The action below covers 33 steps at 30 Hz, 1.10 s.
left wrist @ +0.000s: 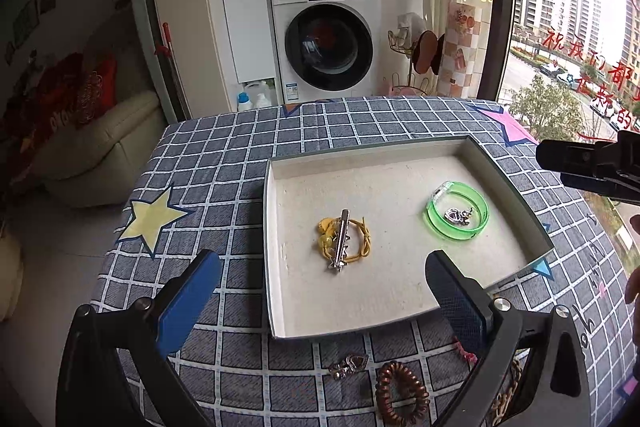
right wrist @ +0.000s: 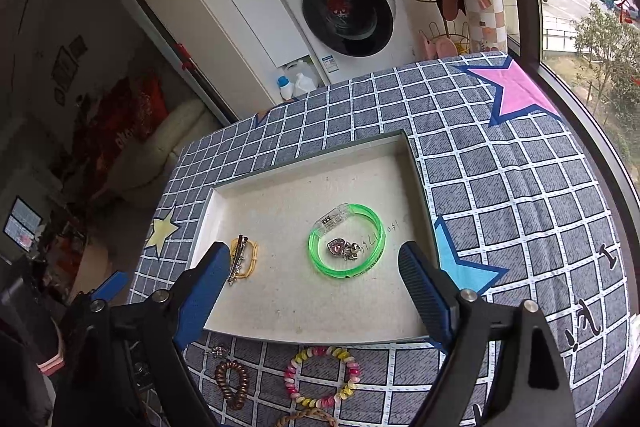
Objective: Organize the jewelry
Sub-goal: 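Grasp brown coiled hair tie with left gripper while right grasps braided bracelet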
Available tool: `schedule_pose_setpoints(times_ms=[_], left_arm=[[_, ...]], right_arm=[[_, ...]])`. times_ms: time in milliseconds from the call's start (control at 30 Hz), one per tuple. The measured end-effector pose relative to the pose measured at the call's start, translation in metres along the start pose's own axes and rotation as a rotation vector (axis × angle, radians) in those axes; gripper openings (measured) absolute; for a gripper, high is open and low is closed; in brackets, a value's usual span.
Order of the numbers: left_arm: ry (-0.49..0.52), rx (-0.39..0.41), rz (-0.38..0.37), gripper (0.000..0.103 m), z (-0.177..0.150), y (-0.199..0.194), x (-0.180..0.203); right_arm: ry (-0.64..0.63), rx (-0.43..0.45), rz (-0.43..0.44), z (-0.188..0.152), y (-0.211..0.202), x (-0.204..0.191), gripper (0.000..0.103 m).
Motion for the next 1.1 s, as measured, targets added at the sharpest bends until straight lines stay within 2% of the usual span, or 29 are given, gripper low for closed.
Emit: schedule_pose_setpoints(times_ms=[100, 400, 733, 1067, 1100], left_arm=[[-0.005, -0.003, -0.001, 0.103, -0.012, -0.010, -0.007], [-0.035, -0.057, -0.013, 0.103, -0.053, -0.024, -0.015], [-0.055, -0.138, -0.030, 0.103, -0.089, -0.011, -0.003], [-0.075, -0.178, -0.038, 0.103, -0.097, 0.005, 0.003], [-0.071, -0.187, -0.038, 0.099, -0.097, 0.007, 0.004]], right_arm=[[-0.034, 0.013, 0.006, -0.005, -0.015, -0.008, 0.088], [-0.056, -0.033, -0.010, -0.033, -0.040, -0.018, 0.088], [-0.069, -0.137, -0.075, -0.089, -0.032, -0.007, 0.088], [-0.098, -0.212, -0.156, -0.125, -0.014, 0.005, 0.088], [-0.104, -0.220, -0.162, -0.127, -0.012, 0.006, 0.088]])
Point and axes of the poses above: each gripper's, at about its wrist camera, not at the fingertips, and y roughly the way its jaws point, x to its right, z to its top, the point moved 1 cm from there along y, roughly the way its jaws point, and after that the axes turned 7 degrees about z, right-handed, at the moved point
